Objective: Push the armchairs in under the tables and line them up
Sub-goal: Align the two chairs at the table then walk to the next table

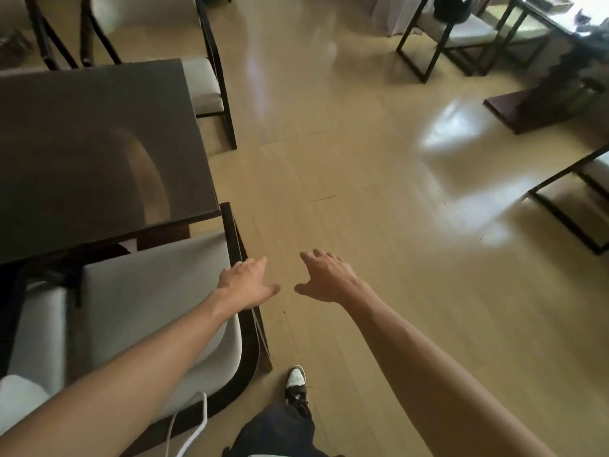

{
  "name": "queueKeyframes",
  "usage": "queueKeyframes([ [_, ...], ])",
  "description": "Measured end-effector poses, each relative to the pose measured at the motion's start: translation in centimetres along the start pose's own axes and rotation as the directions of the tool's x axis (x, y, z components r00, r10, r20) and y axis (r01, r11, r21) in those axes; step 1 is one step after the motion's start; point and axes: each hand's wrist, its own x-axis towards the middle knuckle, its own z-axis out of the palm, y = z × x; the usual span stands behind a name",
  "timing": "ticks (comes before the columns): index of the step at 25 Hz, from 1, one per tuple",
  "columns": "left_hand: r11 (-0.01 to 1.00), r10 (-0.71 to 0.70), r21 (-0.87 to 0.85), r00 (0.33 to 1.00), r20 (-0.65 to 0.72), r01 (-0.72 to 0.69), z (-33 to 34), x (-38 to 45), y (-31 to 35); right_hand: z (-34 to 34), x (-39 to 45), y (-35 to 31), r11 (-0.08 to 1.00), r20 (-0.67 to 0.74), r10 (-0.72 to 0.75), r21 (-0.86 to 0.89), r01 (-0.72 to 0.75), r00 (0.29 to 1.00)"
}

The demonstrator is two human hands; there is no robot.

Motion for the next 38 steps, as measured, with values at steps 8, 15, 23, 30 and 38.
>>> queueKeyframes([
  [8, 0.999, -0.003, -0.05, 1.0, -0.016, 0.002, -3.9, 7.2, 3.0, -6.4, 8.4, 6.0, 1.0, 0.049, -0.017, 0.02, 0.016, 0.999],
  [15, 0.995, -0.087, -0.058, 0.995, -0.058, 0.084, -10.1, 18.2, 4.1, -12.2, 20.0, 10.4, 0.995, 0.083, -0.099, -0.025, 0.101, 0.992],
  [23, 0.965, -0.234, -0.14, 0.968, -0.094, 0.22, -18.5, 31.9, 5.4, -22.0, 35.1, 15.3, 0.963, 0.168, -0.202, -0.147, 0.227, 0.965],
  [30, 0.943, -0.301, -0.183, 0.947, -0.111, 0.278, -25.0, 40.7, 3.3, -29.1, 46.0, 15.5, 0.939, 0.191, -0.286, -0.138, 0.314, 0.939],
  [38, 0.94, -0.304, -0.193, 0.948, -0.097, 0.282, -33.0, 56.3, -3.3, -36.2, 62.1, 13.0, 0.948, 0.156, -0.307, -0.04, 0.317, 0.939],
])
